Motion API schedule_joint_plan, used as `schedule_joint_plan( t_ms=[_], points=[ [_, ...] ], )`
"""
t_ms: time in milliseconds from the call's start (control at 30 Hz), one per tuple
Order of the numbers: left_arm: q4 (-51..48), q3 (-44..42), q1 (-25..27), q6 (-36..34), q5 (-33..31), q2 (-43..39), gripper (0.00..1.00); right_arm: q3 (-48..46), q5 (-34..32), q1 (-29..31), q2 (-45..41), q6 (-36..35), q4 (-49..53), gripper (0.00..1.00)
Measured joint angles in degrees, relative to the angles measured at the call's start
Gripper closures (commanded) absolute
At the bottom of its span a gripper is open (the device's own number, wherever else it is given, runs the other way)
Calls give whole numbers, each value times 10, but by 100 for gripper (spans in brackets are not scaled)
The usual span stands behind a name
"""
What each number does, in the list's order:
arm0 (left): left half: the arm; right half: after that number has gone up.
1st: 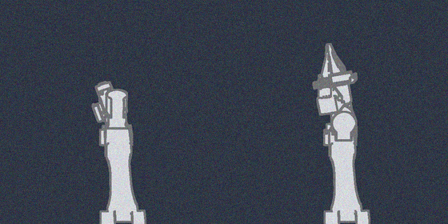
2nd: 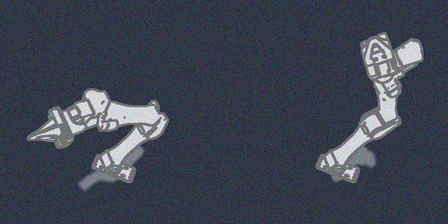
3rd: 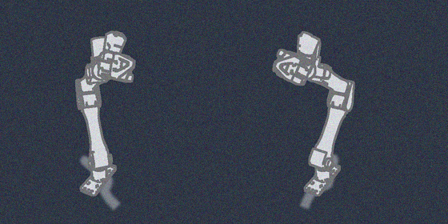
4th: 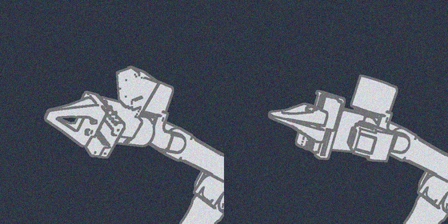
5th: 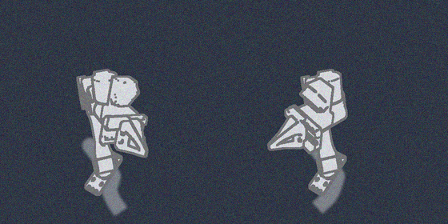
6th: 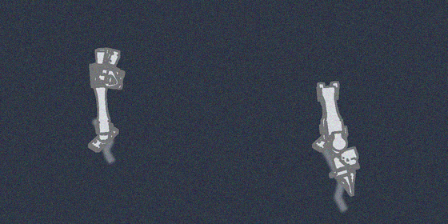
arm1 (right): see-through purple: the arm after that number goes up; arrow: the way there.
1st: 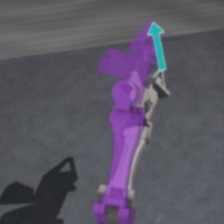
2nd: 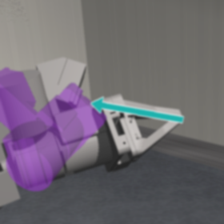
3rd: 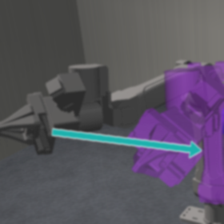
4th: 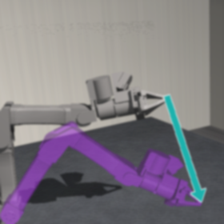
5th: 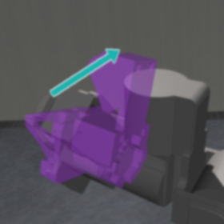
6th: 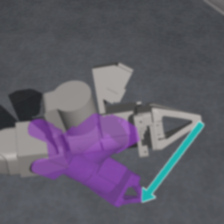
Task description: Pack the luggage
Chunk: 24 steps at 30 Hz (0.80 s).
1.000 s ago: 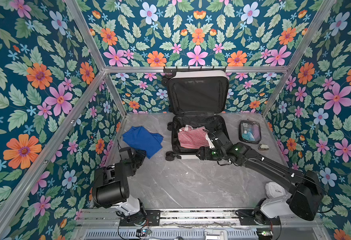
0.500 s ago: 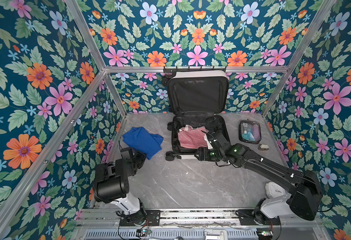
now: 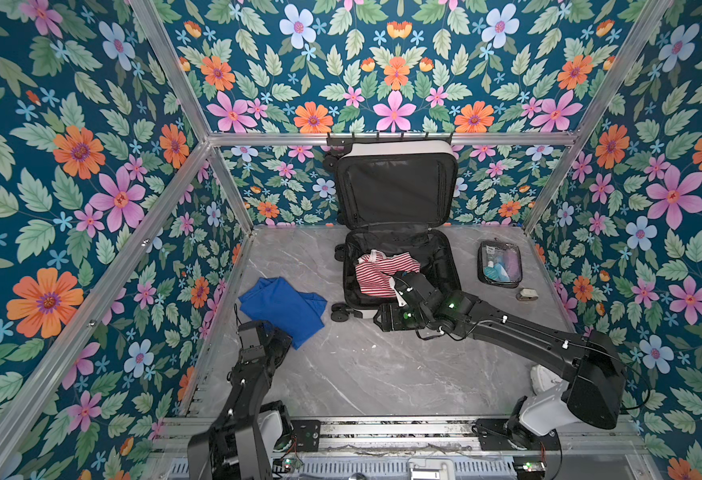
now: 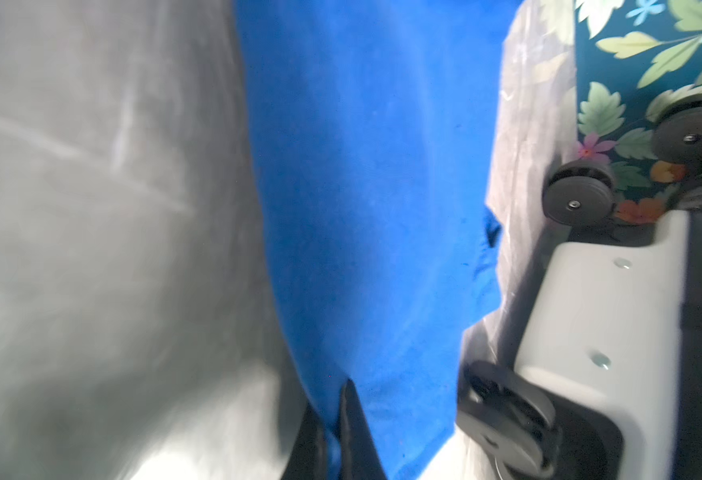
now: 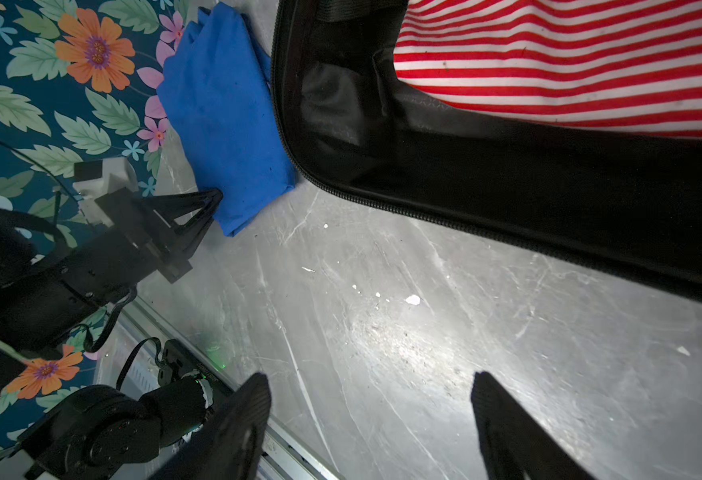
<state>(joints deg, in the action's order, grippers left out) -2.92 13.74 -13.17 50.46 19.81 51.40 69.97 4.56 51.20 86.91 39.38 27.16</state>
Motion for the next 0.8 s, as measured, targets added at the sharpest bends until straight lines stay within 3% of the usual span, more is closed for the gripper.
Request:
schedule_joint_plan(
  t_ms=[200,333,800],
  points=[
    [-95,-10,11,3,0,-104,100,-2,0,0,0,0,0,22],
    [-138,-16,59,16,-4,-139,100,-1,0,0,3,0,-1,22],
    [-154,-17,430,186,-154,-154,100,11,2,0,17,0,1,21]
  ],
)
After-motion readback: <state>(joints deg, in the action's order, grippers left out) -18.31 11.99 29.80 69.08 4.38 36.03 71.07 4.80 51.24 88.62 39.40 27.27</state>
